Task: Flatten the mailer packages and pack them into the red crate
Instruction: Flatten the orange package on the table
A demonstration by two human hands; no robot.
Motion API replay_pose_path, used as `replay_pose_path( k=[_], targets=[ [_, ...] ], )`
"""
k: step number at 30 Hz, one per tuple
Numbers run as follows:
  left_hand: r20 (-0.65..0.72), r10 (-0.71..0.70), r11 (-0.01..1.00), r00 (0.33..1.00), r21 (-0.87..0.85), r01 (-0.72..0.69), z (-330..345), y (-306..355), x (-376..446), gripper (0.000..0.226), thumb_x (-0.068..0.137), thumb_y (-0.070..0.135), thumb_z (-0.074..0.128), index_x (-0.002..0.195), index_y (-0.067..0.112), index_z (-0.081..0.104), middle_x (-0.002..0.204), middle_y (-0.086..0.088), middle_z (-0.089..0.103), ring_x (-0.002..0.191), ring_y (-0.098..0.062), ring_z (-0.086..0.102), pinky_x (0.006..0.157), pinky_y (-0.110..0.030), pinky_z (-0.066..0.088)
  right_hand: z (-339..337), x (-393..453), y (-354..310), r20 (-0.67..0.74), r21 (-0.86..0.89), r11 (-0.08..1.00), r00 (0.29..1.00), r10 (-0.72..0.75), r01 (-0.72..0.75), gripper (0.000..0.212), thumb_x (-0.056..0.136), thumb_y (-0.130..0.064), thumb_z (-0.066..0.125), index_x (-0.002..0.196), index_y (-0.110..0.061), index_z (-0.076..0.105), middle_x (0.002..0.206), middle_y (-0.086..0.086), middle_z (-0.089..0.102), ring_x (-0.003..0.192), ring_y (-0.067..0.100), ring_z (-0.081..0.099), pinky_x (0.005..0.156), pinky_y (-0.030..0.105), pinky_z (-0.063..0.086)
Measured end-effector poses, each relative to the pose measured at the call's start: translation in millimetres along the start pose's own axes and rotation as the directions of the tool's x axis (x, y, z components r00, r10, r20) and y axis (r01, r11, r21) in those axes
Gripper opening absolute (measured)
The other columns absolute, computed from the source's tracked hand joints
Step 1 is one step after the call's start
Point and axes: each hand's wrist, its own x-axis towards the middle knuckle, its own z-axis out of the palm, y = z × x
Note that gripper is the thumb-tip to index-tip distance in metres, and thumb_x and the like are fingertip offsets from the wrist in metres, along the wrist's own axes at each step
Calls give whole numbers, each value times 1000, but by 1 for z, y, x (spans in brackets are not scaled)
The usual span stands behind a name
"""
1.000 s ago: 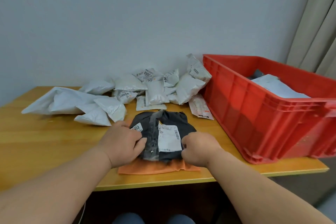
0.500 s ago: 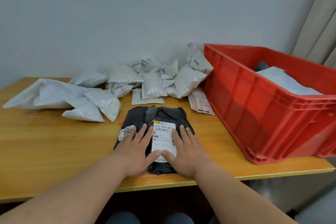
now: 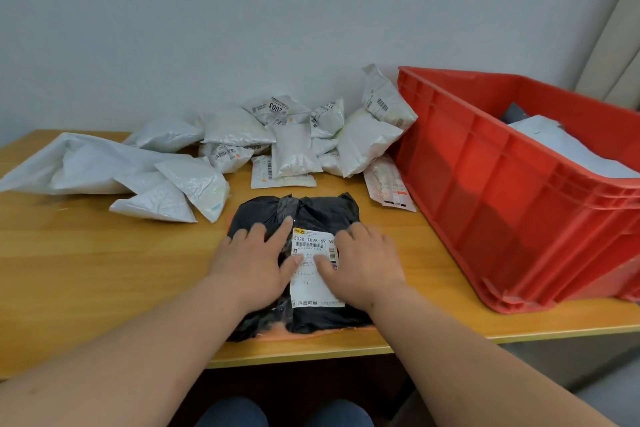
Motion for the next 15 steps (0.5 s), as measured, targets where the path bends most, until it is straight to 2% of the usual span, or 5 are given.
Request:
replay_pose_path(
  k=[2, 4, 7, 11, 15],
  targets=[
    [-87, -6, 1000, 996, -20, 4, -2, -1, 12, 67, 98, 60, 15, 155, 32, -7, 153, -6, 25, 136, -26, 27, 111, -40, 28, 0, 12, -3, -62, 81, 997, 998, -6, 11, 54, 98, -54, 34, 140, -22, 42, 147, 5, 38, 136, 25, 31, 112, 42, 28],
    [-70, 12, 998, 997, -53, -16, -1, -1, 22, 64, 101, 54, 17, 155, 31, -9, 163, -4, 3, 148, -27, 4, 120, -42, 13, 5, 23, -4, 33, 120, 992, 999, -42, 38, 66, 99, -54, 33, 156, -25, 17, 166, 3, 5, 152, 24, 1, 122, 43, 8],
    [32, 23, 994, 999, -103, -20, 4, -4, 35, 64, 100, 57, 12, 152, 35, -19, 161, 2, -24, 147, -25, -25, 122, -46, -7, 14, 39, -2, 139, 118, 992, 988, -70, 54, 75, 98, -63, 26, 158, -32, -7, 163, -1, -24, 150, 22, -22, 123, 45, -4],
    [149, -32, 995, 988, -91, 46, 18, -10, 41, 66, 93, 68, 2, 148, 42, -23, 160, 5, -25, 146, -30, -25, 119, -51, -11, 24, 50, 2, 248, 99, 994, 966, -76, 53, 81, 92, -75, 18, 155, -37, -15, 160, -3, -30, 148, 22, -27, 123, 48, -3],
    [170, -64, 993, 983, -92, 81, 27, -10, 40, 67, 90, 72, -1, 148, 45, -22, 161, 5, -21, 148, -31, -21, 120, -50, -11, 35, 50, 3, 305, 94, 995, 951, -60, 32, 80, 90, -78, 11, 154, -38, -17, 162, -3, -27, 149, 22, -26, 123, 46, -5]
  ],
)
